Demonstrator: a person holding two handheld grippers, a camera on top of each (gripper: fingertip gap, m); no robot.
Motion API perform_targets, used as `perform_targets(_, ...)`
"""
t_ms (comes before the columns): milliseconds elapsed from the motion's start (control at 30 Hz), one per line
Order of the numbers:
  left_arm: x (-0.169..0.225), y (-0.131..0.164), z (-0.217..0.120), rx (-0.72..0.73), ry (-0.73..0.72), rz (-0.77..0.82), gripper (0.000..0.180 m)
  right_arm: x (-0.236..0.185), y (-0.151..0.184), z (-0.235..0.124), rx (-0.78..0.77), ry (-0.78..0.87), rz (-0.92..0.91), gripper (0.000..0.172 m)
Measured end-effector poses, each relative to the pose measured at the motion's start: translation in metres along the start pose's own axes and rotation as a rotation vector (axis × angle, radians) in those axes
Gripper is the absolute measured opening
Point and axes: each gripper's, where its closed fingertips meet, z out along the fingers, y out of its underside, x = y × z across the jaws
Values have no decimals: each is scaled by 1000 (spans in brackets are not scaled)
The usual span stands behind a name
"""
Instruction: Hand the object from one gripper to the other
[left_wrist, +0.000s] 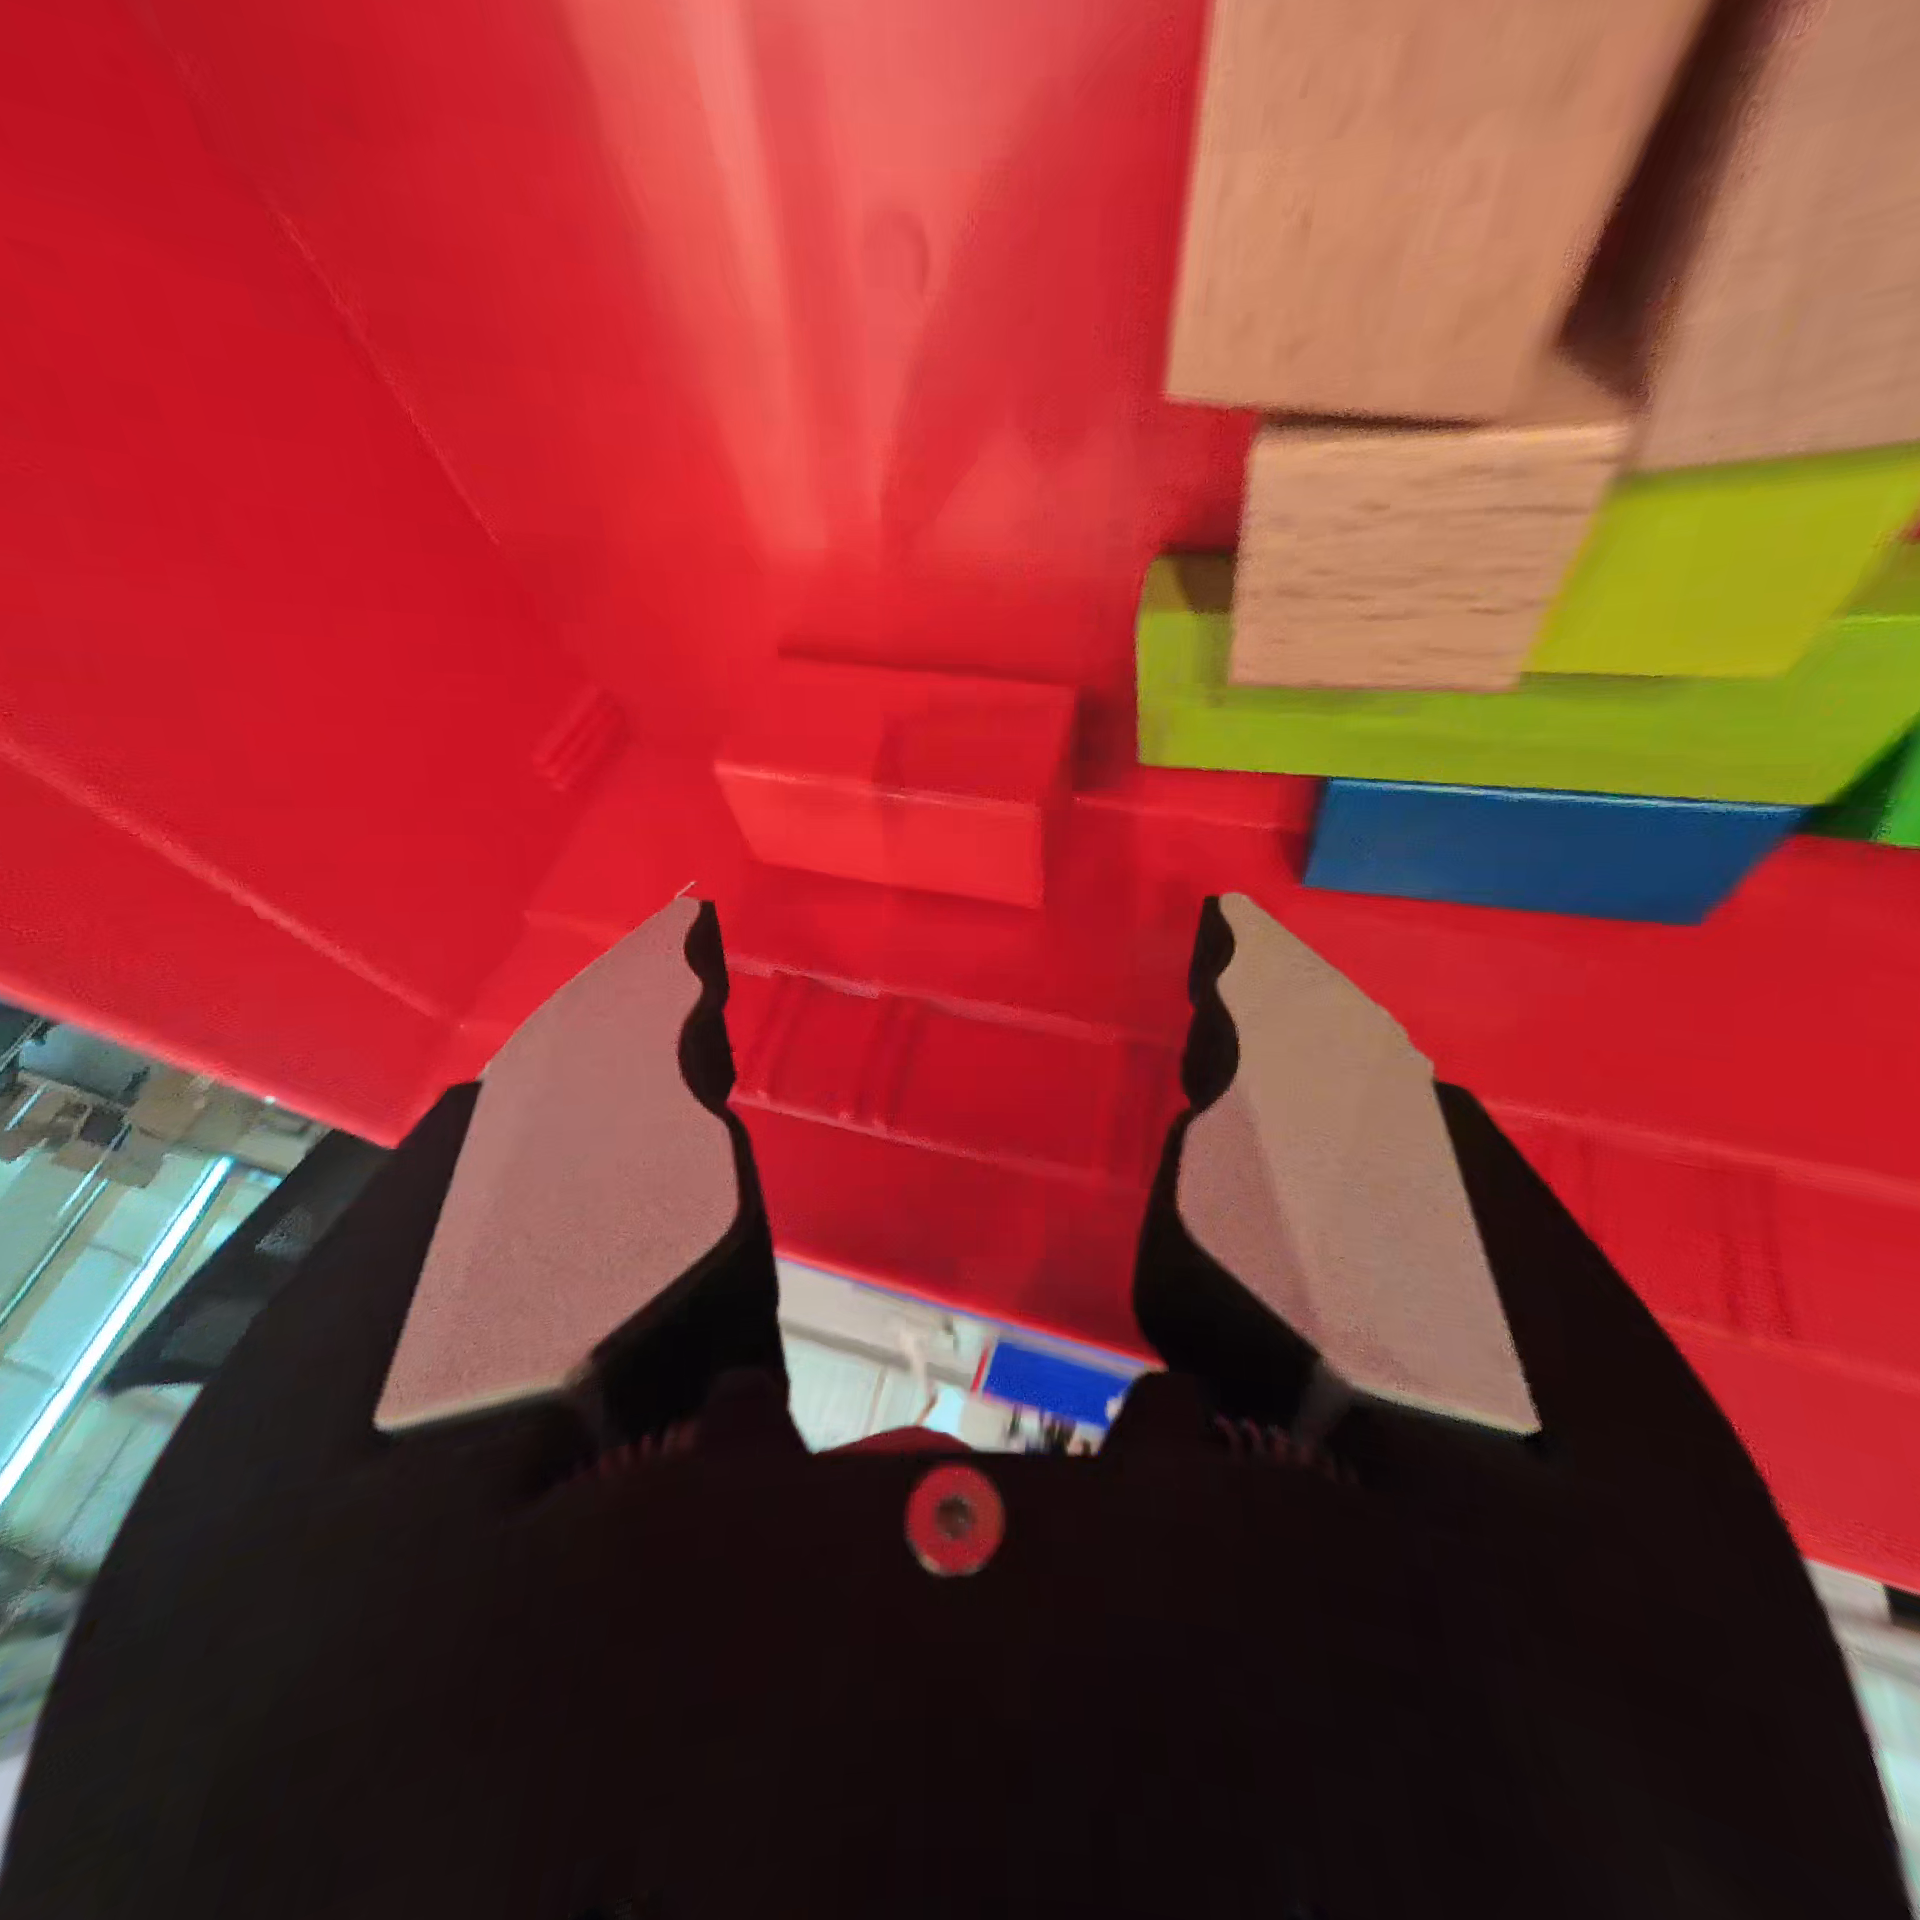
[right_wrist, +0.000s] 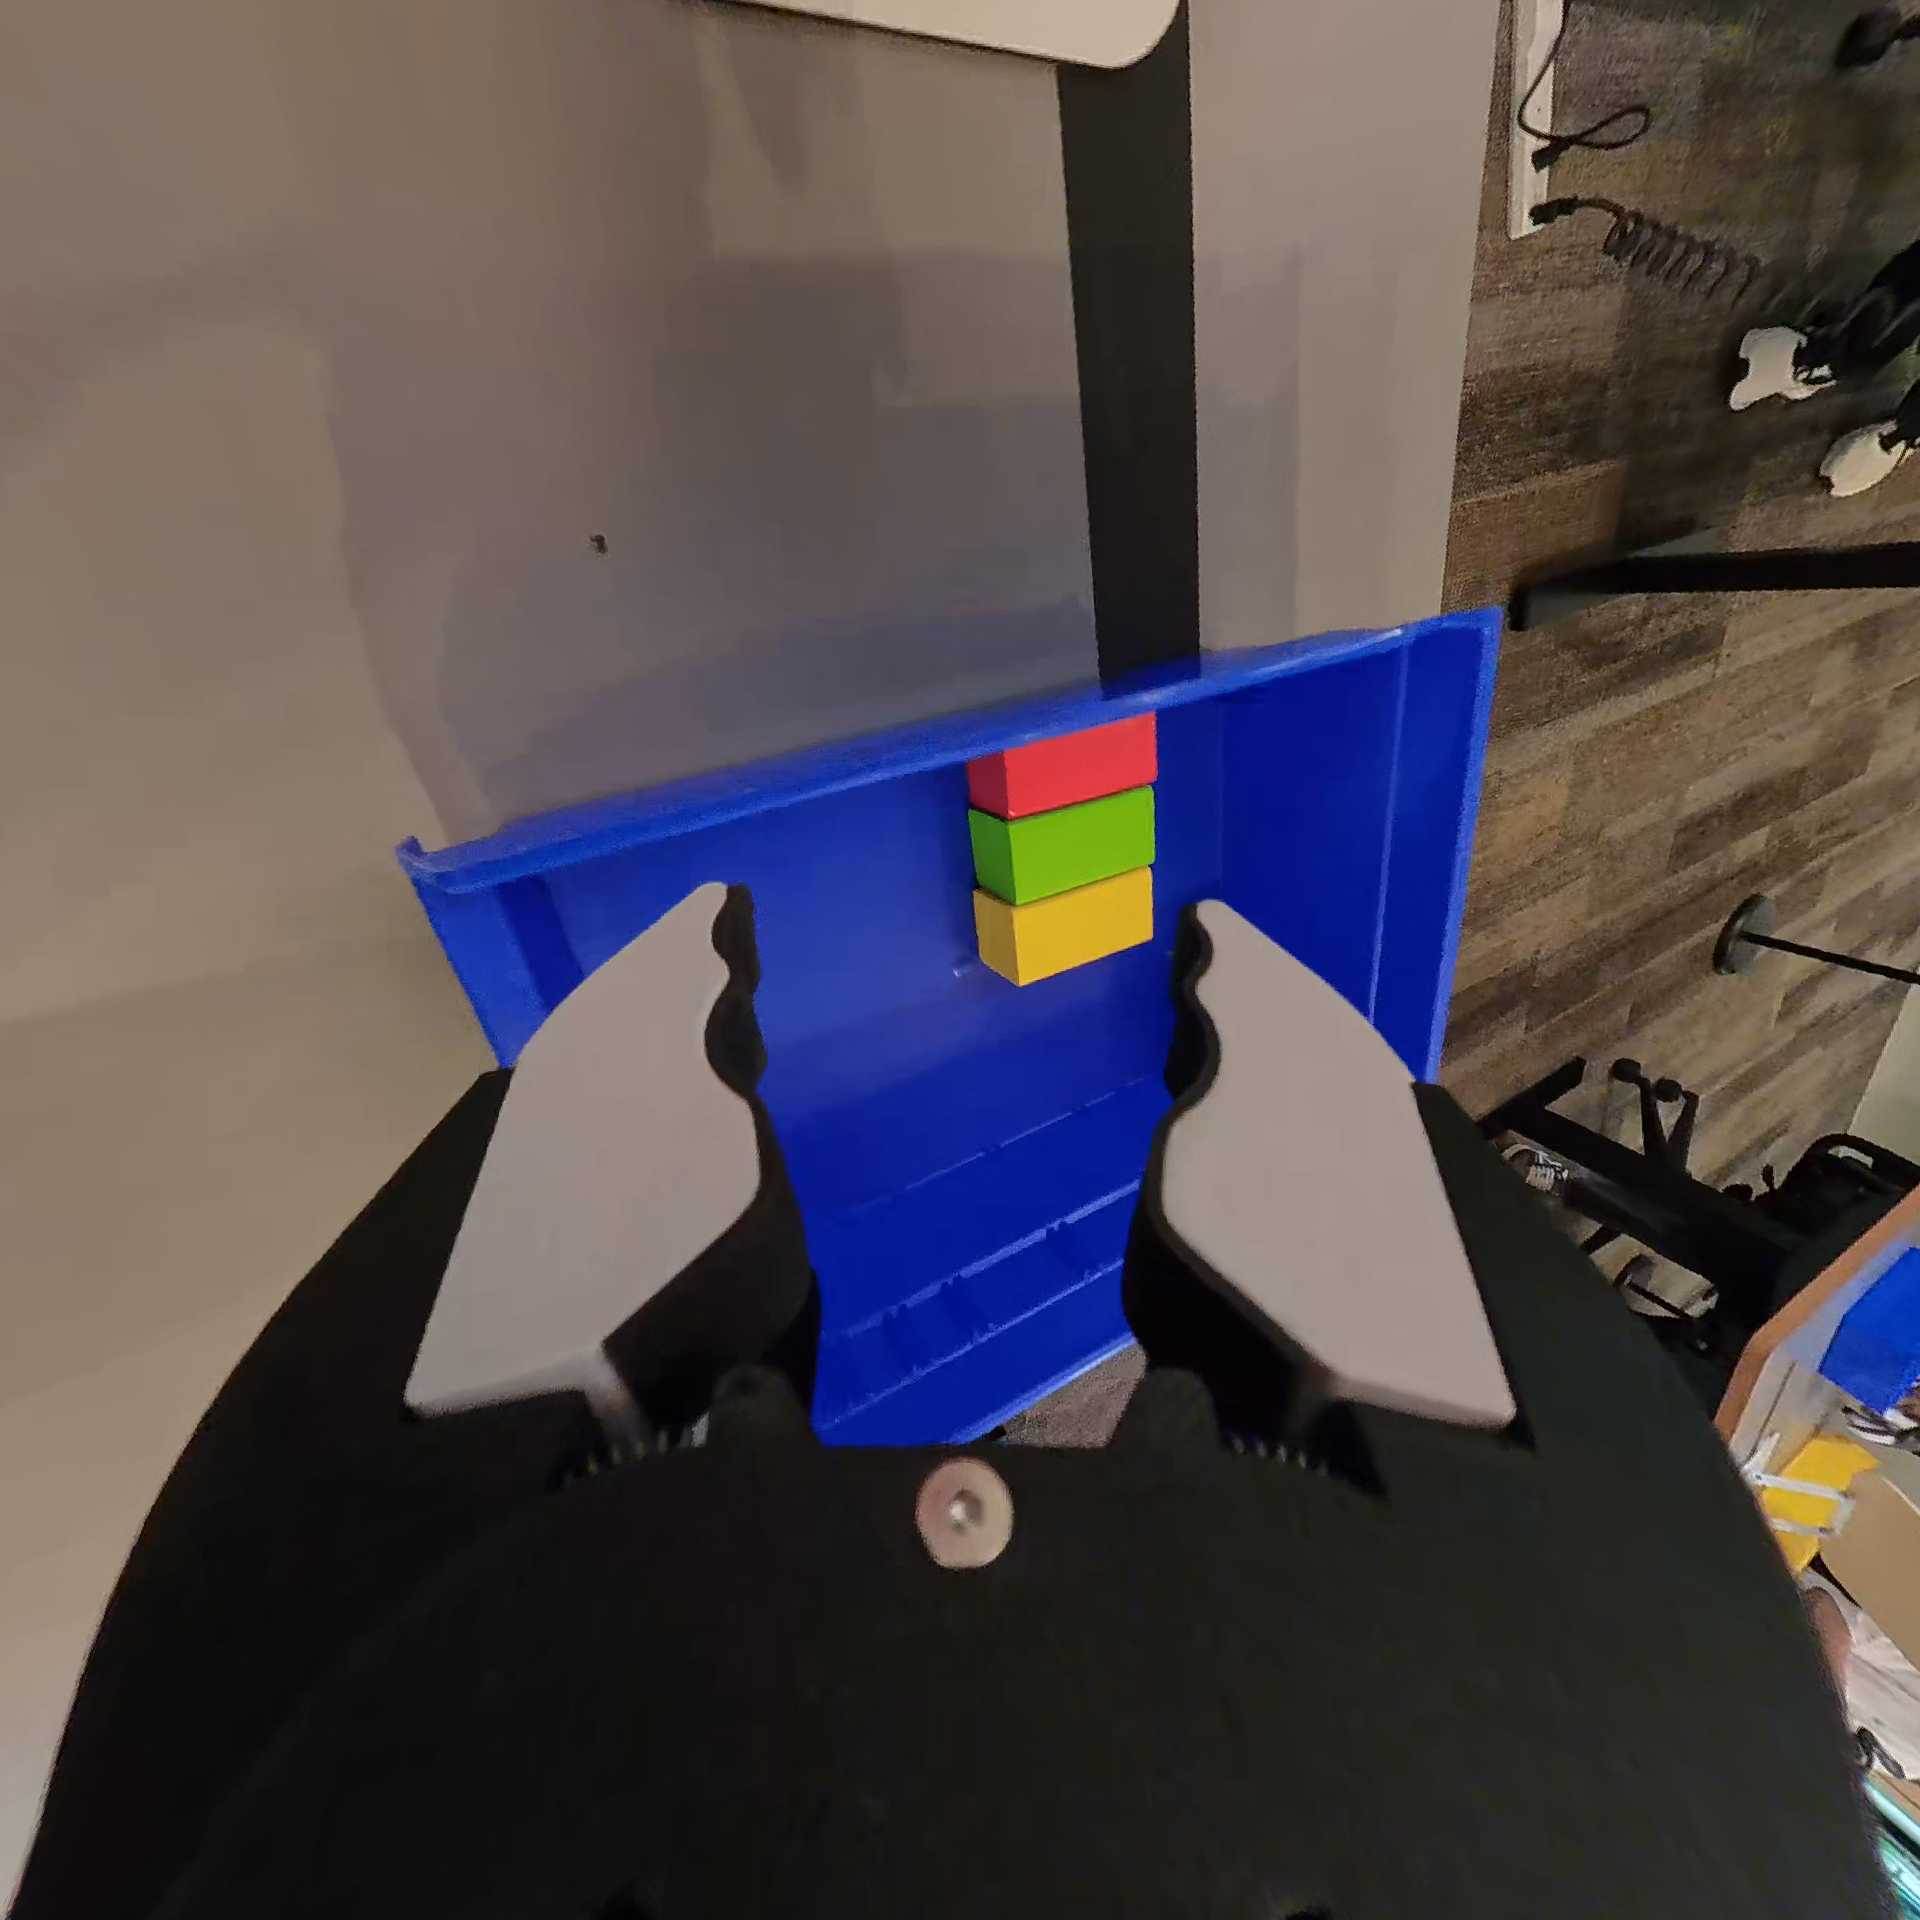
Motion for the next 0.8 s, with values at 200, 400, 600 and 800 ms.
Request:
perform_targets(200,-8,-2,21,-93,100,-2,84,-10,-11,6,11,-2,-23,76)
perform_targets(400,-13,-4,25,-121,128,-27,68,-15,-16,13,27,-10,-33,75)
perform_targets(600,-18,-9,18,-44,99,-125,67,-16,-26,5,73,26,-32,74)
perform_targets(800,-28,-18,-48,280,-76,-354,67,-21,-93,-56,319,170,-60,71)
